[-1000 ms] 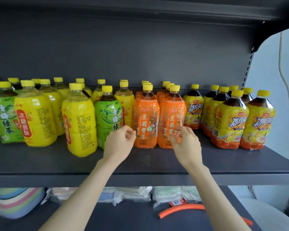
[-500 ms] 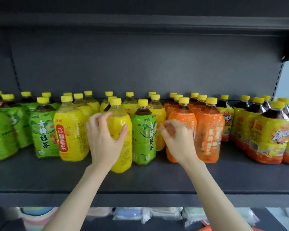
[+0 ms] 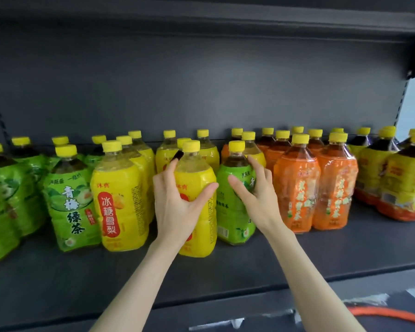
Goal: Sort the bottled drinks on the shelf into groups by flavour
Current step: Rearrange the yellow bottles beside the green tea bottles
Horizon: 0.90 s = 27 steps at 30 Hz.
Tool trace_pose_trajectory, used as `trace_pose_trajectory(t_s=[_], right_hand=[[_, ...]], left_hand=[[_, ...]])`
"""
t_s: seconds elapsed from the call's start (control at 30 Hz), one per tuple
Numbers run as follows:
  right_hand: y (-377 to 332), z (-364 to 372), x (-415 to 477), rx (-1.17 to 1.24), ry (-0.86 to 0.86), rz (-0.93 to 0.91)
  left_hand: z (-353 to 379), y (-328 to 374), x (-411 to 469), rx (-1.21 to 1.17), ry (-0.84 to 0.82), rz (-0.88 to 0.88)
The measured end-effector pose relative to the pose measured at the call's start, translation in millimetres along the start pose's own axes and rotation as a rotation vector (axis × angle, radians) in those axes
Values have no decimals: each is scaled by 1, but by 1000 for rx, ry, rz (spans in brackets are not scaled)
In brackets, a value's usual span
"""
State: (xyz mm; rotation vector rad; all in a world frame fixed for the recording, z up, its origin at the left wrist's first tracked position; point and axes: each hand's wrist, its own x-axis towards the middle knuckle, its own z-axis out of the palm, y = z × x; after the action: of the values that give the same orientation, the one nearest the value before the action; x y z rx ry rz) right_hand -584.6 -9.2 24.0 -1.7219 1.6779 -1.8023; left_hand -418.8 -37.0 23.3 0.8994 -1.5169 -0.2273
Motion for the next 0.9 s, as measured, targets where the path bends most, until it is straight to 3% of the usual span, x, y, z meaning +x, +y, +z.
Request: trace_pose_trajectory(t_s=[0.27, 0.47, 0.53, 0.6, 0.7, 0.9], right_hand=[[-4, 21, 1, -37, 42, -19], [-5, 23, -4, 81, -59, -13], [-4, 20, -5, 85, -82, -27], [-3, 18, -5, 110, -97, -30], [-1, 11, -5, 139, -102, -20], [-15, -24, 23, 171, 19, -52]], left_hand=[[-5, -24, 9, 288, 162, 40], [3, -25, 9, 406, 199, 38], [5, -20, 4, 407, 250, 94], [8, -9, -5, 340, 291, 266], [20, 15, -10, 82, 175, 408], [45, 43, 3, -40, -177, 93]])
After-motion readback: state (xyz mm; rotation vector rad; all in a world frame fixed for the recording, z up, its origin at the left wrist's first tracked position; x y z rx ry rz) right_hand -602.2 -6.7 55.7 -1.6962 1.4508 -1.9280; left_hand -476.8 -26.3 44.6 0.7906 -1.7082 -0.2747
